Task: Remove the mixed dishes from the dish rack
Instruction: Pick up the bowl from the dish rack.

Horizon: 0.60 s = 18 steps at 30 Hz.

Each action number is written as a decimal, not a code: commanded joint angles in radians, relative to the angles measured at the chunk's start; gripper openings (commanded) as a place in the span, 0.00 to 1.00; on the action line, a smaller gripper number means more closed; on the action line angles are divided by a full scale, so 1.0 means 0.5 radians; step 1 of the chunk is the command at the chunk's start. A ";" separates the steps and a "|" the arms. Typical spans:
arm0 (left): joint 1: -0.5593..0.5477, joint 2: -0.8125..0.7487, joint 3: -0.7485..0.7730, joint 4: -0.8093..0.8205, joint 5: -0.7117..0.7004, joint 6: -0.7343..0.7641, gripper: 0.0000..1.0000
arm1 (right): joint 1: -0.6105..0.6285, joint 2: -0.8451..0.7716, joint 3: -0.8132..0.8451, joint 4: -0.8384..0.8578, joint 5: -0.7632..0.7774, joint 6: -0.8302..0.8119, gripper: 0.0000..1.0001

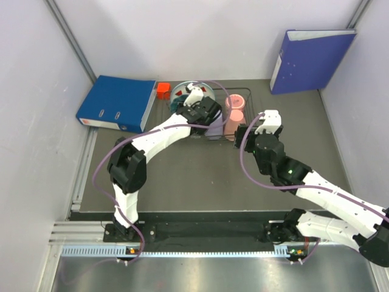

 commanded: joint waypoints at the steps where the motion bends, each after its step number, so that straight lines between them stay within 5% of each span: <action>1: -0.053 -0.176 0.093 0.076 -0.106 0.020 0.00 | 0.006 -0.070 0.026 0.027 -0.015 0.028 1.00; 11: -0.053 -0.562 0.045 0.051 0.246 -0.146 0.00 | 0.006 -0.156 0.149 -0.093 -0.110 0.095 1.00; 18: 0.051 -1.017 -0.256 0.466 1.231 -0.183 0.00 | -0.009 -0.116 0.455 -0.255 -0.254 0.111 1.00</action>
